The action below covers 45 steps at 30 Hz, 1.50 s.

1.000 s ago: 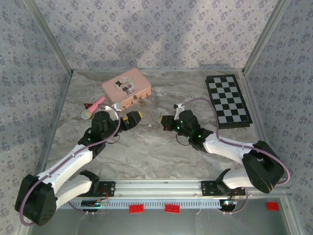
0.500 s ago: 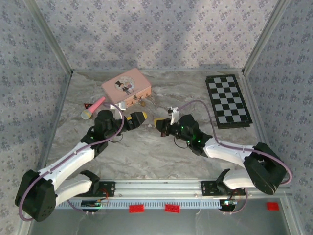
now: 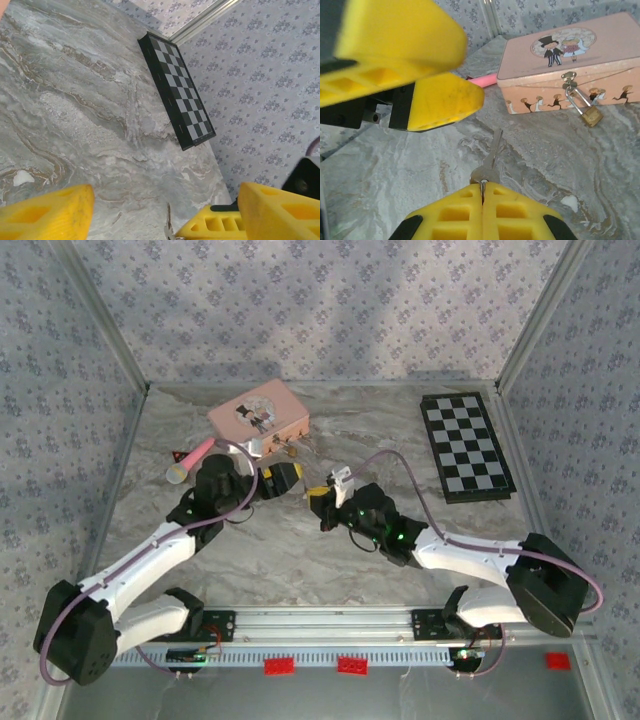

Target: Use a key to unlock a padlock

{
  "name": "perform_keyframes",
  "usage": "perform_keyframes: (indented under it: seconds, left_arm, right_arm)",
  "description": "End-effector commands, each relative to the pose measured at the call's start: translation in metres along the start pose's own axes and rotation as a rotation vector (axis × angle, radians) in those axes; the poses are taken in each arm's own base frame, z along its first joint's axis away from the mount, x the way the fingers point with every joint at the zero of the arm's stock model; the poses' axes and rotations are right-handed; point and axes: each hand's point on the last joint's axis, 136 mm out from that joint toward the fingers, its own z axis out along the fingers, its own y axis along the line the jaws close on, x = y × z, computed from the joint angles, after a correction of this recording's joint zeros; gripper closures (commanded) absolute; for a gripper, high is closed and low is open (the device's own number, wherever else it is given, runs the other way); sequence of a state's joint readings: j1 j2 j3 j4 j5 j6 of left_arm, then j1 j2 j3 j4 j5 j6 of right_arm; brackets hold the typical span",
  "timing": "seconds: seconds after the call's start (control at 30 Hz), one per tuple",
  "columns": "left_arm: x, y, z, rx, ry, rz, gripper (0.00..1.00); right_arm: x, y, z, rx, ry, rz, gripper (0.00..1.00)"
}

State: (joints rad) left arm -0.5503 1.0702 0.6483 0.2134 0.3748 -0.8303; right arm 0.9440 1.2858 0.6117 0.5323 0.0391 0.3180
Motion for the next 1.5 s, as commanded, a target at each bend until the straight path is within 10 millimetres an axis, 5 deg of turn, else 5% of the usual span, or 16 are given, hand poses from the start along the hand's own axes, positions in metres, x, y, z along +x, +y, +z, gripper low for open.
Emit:
perform_keyframes:
  seconds: [0.0,0.4,1.47]
  left_arm:
    - [0.002,-0.009,0.005,0.004,0.045,0.044,0.28]
    - [0.015,-0.005,0.017,-0.033,0.118,0.057,0.36]
    - [0.018,-0.004,0.023,-0.031,0.13,0.059,0.78]
  right_arm:
    - [-0.02,-0.003,-0.002,0.064,-0.042,-0.078,1.0]
    - [-0.017,0.004,0.001,0.089,-0.031,-0.138,1.0]
    - [-0.009,0.008,0.006,0.122,0.001,-0.185,1.0]
